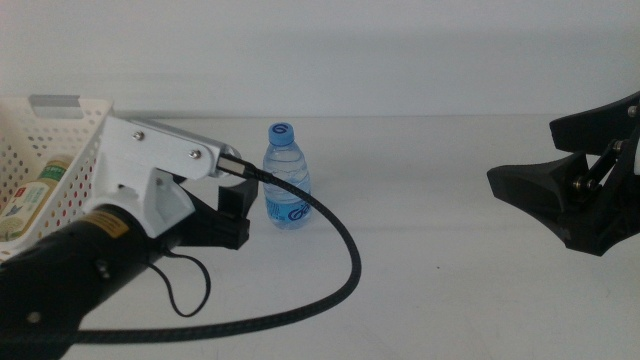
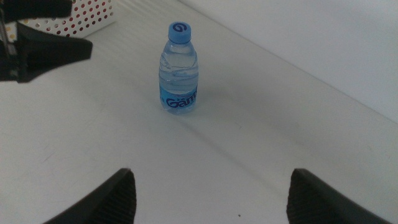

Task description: Use arms to grab the bottles and put them into the dustbin to the left of the table.

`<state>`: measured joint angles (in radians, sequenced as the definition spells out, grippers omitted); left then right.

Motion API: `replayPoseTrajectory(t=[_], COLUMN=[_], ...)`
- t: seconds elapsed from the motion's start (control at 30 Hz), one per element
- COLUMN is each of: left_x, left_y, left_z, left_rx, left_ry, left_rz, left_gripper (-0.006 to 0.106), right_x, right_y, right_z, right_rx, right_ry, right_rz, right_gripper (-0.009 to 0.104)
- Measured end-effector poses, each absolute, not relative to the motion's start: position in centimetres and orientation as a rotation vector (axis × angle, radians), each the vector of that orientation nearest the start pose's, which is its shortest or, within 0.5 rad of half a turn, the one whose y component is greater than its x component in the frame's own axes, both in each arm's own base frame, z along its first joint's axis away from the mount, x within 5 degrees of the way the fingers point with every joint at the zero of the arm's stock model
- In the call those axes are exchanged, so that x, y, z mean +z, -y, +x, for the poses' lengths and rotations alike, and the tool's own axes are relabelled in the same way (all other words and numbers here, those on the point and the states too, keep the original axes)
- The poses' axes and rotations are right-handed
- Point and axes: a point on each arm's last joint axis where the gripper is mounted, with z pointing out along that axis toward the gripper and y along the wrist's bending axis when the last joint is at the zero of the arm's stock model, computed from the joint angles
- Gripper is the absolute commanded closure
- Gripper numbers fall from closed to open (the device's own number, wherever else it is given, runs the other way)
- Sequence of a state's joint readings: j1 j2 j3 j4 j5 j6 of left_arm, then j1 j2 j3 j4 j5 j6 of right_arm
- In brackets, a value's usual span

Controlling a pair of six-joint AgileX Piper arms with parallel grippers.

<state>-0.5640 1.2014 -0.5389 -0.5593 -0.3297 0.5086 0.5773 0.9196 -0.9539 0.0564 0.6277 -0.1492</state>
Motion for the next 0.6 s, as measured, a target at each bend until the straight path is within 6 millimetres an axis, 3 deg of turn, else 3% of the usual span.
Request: replayPoseTrajectory(t=[0.4, 0.6], left_x=[21.9, 21.5], left_y=[13.3, 13.5], left_z=[22.5, 23.2], left_rx=[-0.307, -0.289], left_ry=[-1.932, -1.884], left_rz=[0.387, 0.370], left_gripper=[0.010, 0.010], right_x=[37.9, 37.9], right_y=[-10.4, -10.4], right_z=[15.4, 15.4], right_rx=[0.323, 0.323], right_ry=[-1.965, -1.965], right_rz=[-0.718, -0.718], right_gripper=[0.032, 0.032])
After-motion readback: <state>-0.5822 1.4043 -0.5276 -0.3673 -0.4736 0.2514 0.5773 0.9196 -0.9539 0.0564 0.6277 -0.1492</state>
